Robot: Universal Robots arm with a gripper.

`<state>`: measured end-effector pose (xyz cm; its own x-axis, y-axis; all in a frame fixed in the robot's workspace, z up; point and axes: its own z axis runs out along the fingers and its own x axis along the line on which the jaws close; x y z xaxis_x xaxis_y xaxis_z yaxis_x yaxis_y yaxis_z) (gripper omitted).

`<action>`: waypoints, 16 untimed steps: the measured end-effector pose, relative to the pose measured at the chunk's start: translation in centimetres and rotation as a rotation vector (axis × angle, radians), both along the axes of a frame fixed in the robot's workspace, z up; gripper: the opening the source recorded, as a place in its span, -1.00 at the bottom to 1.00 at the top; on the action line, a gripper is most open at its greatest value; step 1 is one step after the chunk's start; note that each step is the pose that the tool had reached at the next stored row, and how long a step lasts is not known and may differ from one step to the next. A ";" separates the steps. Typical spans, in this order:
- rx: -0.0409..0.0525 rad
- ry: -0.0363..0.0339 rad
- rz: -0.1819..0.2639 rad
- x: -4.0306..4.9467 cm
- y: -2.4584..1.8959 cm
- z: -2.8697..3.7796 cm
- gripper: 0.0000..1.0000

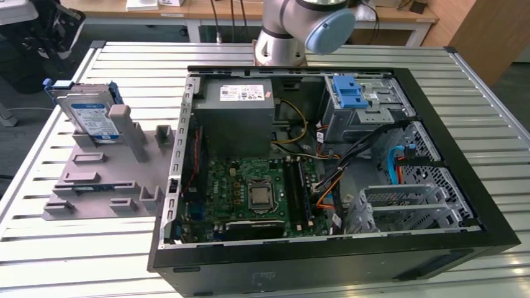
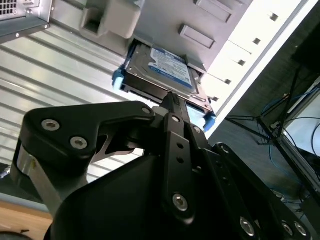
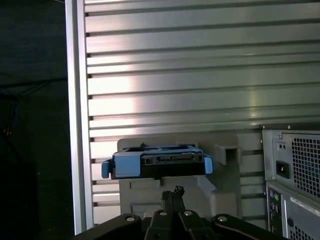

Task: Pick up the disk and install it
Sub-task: 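Reach for the disk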

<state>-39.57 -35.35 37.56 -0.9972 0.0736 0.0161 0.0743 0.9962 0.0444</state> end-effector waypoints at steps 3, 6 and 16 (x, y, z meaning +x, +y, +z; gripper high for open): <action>0.0000 0.0015 0.000 -1.18 0.35 -0.13 -0.79; 0.0000 0.0020 0.000 -1.60 0.57 -0.18 -0.79; 0.0005 0.0020 0.000 -2.19 0.59 -0.23 -0.79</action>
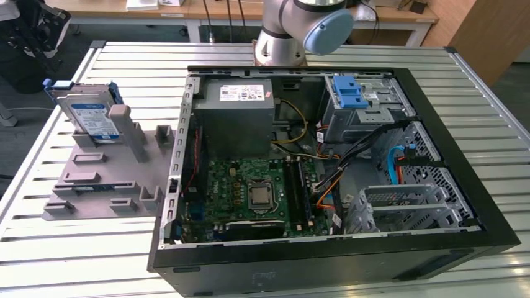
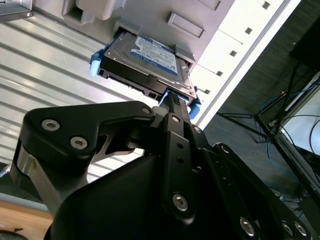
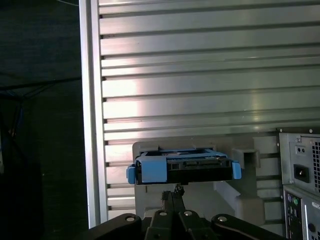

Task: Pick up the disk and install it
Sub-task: 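Pick up the disk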

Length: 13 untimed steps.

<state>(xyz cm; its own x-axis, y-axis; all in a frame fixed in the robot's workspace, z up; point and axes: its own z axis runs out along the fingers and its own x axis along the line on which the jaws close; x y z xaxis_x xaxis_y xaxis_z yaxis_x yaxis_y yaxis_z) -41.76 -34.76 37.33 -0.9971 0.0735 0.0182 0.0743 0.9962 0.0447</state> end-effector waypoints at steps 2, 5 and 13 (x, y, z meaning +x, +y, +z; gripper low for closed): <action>0.0001 0.0000 0.000 0.00 0.00 0.00 -0.79; 0.0002 0.0000 0.000 0.00 0.00 0.00 -0.79; 0.0003 0.0001 0.022 -0.01 0.00 0.00 -0.79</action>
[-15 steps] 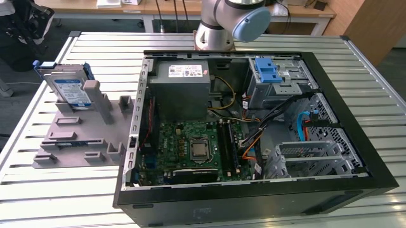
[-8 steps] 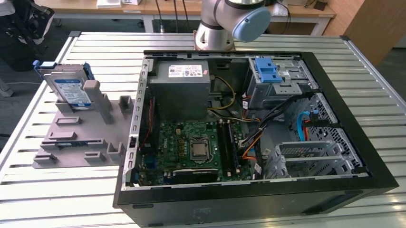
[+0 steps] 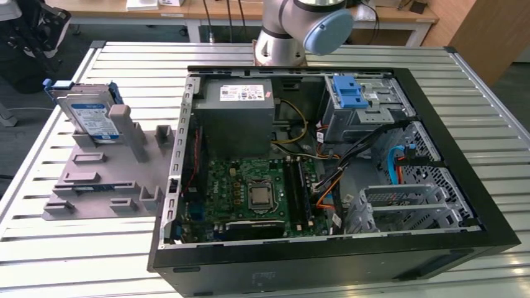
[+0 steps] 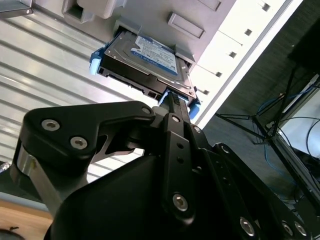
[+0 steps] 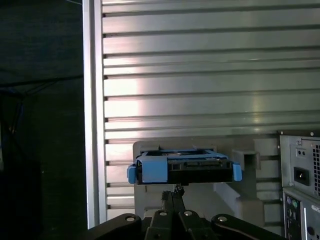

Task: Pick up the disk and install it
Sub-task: 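Pick up the disk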

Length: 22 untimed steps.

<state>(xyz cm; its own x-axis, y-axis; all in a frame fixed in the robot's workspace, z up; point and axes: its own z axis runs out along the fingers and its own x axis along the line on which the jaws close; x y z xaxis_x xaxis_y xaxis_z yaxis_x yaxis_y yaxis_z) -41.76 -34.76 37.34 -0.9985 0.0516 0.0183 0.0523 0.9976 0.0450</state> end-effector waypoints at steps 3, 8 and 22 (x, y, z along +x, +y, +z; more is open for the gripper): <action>0.0000 -0.0001 0.030 0.00 0.00 -0.01 -0.79; 0.0001 -0.0001 0.109 -0.01 0.00 -0.01 -0.79; 0.0000 0.0000 0.161 -0.01 0.00 -0.01 -0.79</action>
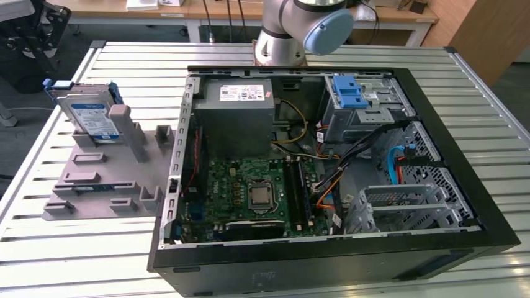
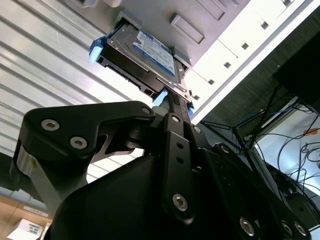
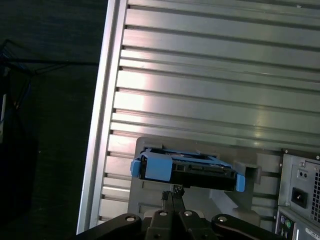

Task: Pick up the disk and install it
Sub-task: 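Pick up the disk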

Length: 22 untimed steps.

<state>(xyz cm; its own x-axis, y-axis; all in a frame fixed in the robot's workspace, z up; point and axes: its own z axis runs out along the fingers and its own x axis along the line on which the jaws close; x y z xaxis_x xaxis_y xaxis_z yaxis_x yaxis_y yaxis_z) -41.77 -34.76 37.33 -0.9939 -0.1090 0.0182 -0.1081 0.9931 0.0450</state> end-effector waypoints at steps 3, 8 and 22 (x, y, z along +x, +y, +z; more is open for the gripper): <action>0.0000 0.0000 0.000 0.00 0.00 0.00 -0.79; 0.0000 -0.0001 0.008 0.00 0.00 0.00 -0.79; 0.0000 0.0000 0.137 0.00 0.00 0.00 -0.79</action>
<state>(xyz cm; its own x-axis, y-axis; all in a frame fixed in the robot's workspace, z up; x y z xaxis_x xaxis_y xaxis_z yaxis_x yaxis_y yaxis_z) -41.77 -34.76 37.33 -0.9696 -0.2440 0.0183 -0.2430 0.9690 0.0450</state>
